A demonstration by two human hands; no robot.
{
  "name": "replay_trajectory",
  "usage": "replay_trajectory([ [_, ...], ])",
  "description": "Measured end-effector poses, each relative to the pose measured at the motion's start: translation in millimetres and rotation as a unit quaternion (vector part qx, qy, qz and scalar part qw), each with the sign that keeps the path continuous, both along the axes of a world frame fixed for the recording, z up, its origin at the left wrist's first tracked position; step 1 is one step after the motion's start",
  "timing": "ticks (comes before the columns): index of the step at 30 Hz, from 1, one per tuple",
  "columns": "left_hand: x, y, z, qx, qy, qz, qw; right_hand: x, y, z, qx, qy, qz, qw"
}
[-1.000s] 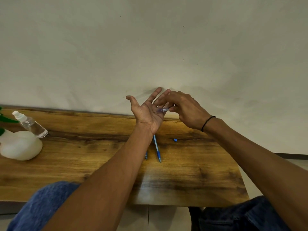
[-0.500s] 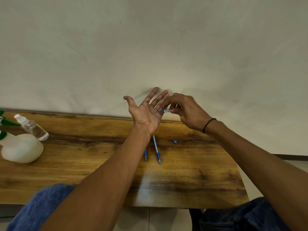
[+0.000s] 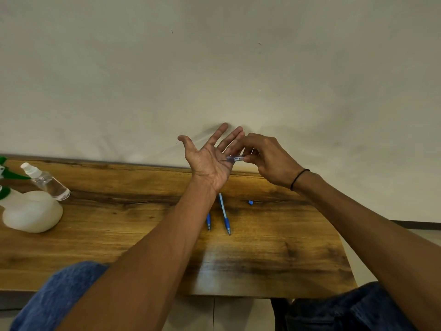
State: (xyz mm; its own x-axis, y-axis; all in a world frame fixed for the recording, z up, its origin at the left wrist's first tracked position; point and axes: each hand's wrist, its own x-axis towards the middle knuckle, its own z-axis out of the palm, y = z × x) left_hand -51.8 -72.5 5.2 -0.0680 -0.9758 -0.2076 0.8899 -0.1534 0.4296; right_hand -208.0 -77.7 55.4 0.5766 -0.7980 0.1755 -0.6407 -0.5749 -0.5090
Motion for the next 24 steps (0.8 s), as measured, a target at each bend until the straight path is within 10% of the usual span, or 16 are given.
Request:
replay_trajectory([
  [24,-2,-3,17,-0.011,0.025,-0.004,1.0,-3,-2,1,0.02,-0.068,-0.062,0.996],
])
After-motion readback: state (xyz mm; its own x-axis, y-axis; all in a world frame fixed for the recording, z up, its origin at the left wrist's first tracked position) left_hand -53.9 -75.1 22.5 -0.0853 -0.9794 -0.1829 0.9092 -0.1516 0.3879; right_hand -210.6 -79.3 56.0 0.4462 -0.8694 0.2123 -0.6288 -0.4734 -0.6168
